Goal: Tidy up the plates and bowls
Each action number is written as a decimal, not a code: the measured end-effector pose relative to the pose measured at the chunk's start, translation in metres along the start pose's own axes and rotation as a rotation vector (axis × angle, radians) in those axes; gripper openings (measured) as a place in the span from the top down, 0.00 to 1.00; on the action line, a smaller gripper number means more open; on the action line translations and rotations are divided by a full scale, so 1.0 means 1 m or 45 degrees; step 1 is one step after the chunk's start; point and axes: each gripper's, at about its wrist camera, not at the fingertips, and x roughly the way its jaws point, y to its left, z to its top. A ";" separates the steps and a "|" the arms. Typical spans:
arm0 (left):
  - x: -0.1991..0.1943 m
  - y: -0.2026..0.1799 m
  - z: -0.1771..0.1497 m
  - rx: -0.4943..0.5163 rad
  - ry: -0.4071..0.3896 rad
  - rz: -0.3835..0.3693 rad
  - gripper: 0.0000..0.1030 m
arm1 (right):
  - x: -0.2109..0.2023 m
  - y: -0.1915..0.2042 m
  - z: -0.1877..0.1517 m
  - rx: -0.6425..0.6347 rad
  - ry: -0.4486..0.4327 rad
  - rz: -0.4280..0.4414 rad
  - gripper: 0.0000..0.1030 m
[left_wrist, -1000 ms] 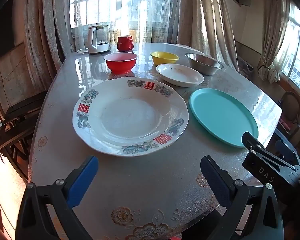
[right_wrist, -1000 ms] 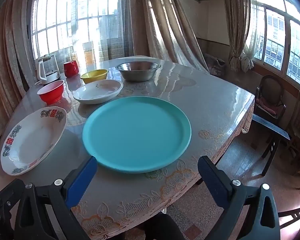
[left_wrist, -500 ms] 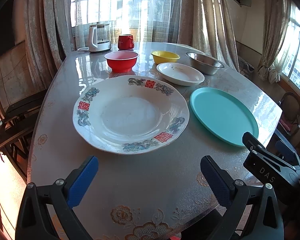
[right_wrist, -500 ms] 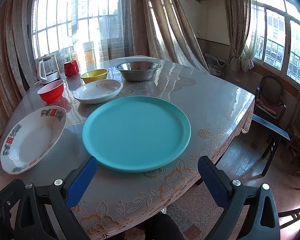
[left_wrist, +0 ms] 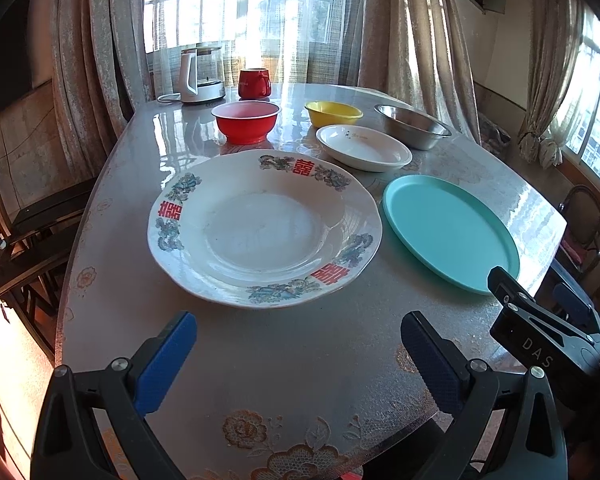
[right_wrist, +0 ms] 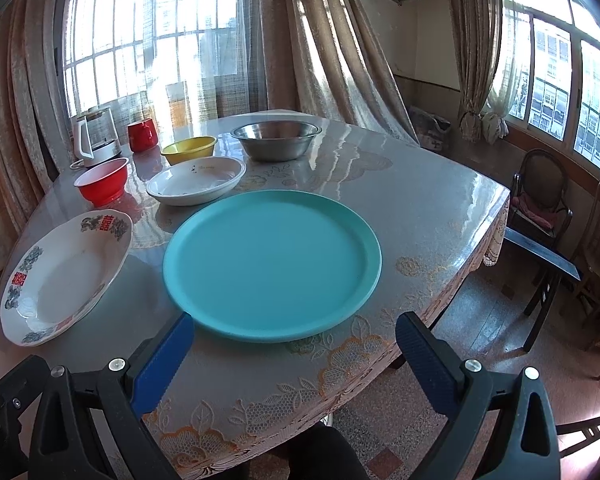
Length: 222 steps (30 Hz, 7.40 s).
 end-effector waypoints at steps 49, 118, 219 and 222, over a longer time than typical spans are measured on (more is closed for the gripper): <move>0.004 0.005 0.000 -0.022 0.005 0.028 0.00 | 0.001 0.002 0.000 -0.030 0.007 0.016 0.01; 0.082 0.123 0.054 -0.410 -0.078 -0.144 0.31 | 0.089 0.131 0.054 -0.281 0.139 0.766 0.13; 0.105 -0.073 0.072 0.125 0.058 -0.551 0.65 | 0.067 -0.063 0.048 0.127 0.105 0.435 0.69; 0.113 -0.081 0.076 0.135 0.081 -0.554 0.65 | 0.072 -0.067 0.051 0.133 0.101 0.403 0.69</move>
